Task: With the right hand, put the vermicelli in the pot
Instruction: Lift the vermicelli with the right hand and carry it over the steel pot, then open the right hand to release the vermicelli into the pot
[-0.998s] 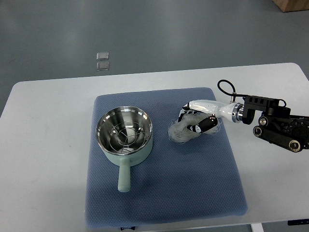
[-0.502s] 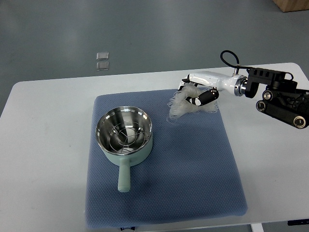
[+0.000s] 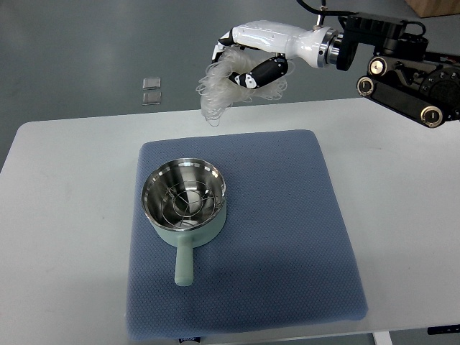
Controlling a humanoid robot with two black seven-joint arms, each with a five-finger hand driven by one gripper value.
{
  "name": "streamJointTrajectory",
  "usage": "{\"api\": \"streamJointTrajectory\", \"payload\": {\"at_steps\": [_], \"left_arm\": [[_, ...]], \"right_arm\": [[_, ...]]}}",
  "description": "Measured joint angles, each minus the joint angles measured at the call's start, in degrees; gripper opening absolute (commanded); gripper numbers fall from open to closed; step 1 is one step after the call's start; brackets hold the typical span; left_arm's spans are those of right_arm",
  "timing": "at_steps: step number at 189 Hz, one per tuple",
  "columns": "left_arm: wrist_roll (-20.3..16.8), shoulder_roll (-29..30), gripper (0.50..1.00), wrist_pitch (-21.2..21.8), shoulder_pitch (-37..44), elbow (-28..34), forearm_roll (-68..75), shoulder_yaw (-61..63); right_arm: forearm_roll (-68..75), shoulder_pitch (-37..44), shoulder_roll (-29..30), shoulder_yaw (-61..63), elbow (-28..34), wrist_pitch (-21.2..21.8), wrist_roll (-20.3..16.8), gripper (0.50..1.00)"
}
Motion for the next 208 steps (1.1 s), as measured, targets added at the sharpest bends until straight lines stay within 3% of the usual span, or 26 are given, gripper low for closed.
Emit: {"api": "streamJointTrajectory", "payload": {"at_steps": [94, 149, 163, 172, 180, 208], "left_arm": [[0.0, 0.0, 1.000, 0.0, 0.0, 0.0, 0.0, 0.0], [0.0, 0.0, 1.000, 0.0, 0.0, 0.0, 0.0, 0.0], [0.0, 0.0, 1.000, 0.0, 0.0, 0.0, 0.0, 0.0], [0.0, 0.0, 1.000, 0.0, 0.0, 0.0, 0.0, 0.0], [0.0, 0.0, 1.000, 0.0, 0.0, 0.0, 0.0, 0.0], [0.0, 0.0, 1.000, 0.0, 0.0, 0.0, 0.0, 0.0]], "right_arm": [[-0.6, 0.2, 12.7, -10.4, 0.1, -0.1, 0.5, 0.500], [-0.6, -4.0, 13.6, -12.0, -0.2, -0.5, 0.5, 0.500], [-0.2, -4.4, 13.6, -12.0, -0.2, -0.5, 0.4, 0.631], [0.1, -4.6, 13.6, -12.0, -0.3, -0.5, 0.4, 0.813], [0.2, -4.8, 13.6, -12.0, -0.3, -0.5, 0.4, 0.921], [0.9, -4.9, 13.6, -11.9, -0.5, -0.6, 0.3, 0.932]]}}
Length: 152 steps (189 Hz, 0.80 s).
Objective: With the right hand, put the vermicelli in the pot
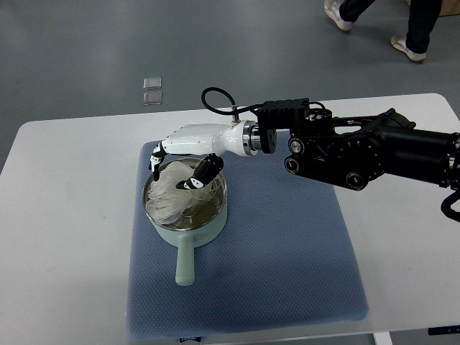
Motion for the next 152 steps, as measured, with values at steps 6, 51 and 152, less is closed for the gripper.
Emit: {"api": "streamJointTrajectory", "payload": {"at_steps": [6, 51, 152], "left_arm": [[0.0, 0.0, 1.000, 0.0, 0.0, 0.0, 0.0, 0.0], [0.0, 0.0, 1.000, 0.0, 0.0, 0.0, 0.0, 0.0], [0.0, 0.0, 1.000, 0.0, 0.0, 0.0, 0.0, 0.0]], "right_arm": [[0.1, 0.0, 0.0, 0.0, -0.1, 0.0, -0.1, 0.932], [5.4, 0.5, -1.8, 2.3, -0.7, 1.2, -0.3, 0.930], [46.3, -14.5, -11.8, 17.7, -2.6, 10.8, -5.9, 0.930]]}}
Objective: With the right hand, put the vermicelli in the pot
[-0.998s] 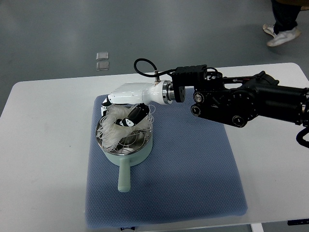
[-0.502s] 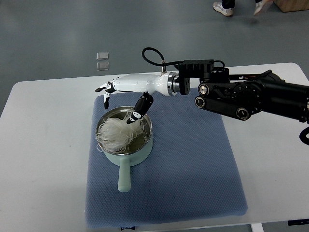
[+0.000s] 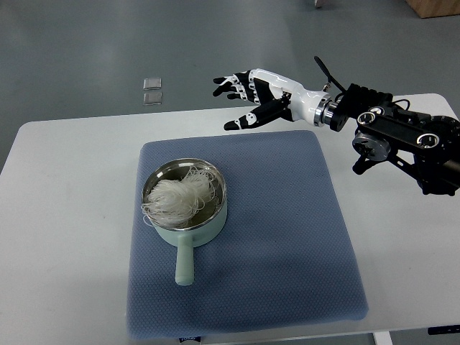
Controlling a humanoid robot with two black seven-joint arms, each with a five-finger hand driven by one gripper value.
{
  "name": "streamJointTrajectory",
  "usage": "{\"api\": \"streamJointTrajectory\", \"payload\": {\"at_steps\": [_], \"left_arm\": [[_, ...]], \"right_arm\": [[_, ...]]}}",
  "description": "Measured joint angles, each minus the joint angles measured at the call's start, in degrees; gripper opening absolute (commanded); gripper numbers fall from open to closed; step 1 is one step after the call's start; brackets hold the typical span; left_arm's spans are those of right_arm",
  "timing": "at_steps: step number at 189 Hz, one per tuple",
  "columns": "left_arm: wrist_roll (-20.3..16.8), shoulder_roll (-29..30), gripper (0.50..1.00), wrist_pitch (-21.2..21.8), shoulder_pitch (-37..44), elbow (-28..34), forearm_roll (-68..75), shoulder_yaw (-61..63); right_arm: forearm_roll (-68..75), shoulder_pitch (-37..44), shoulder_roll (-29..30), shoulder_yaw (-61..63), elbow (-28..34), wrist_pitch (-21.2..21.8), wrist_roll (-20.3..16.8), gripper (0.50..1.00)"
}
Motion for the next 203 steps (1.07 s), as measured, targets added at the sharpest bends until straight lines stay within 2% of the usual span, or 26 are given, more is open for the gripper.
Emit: {"api": "streamJointTrajectory", "payload": {"at_steps": [45, 69, 104, 203], "left_arm": [[0.0, 0.0, 1.000, 0.0, 0.0, 0.0, 0.0, 0.0], [0.0, 0.0, 1.000, 0.0, 0.0, 0.0, 0.0, 0.0], [0.0, 0.0, 1.000, 0.0, 0.0, 0.0, 0.0, 0.0], [0.0, 0.0, 1.000, 0.0, 0.0, 0.0, 0.0, 0.0]], "right_arm": [[12.2, -10.6, 0.6, 8.4, -5.3, 0.3, -0.4, 0.930], [18.9, -13.8, 0.6, 10.5, -6.5, 2.1, -0.5, 0.932], [24.0, -15.2, 0.3, 10.7, -6.8, 4.6, -0.8, 0.932], [24.4, -17.0, 0.9, 11.3, -6.9, 4.5, -0.7, 0.932]]}}
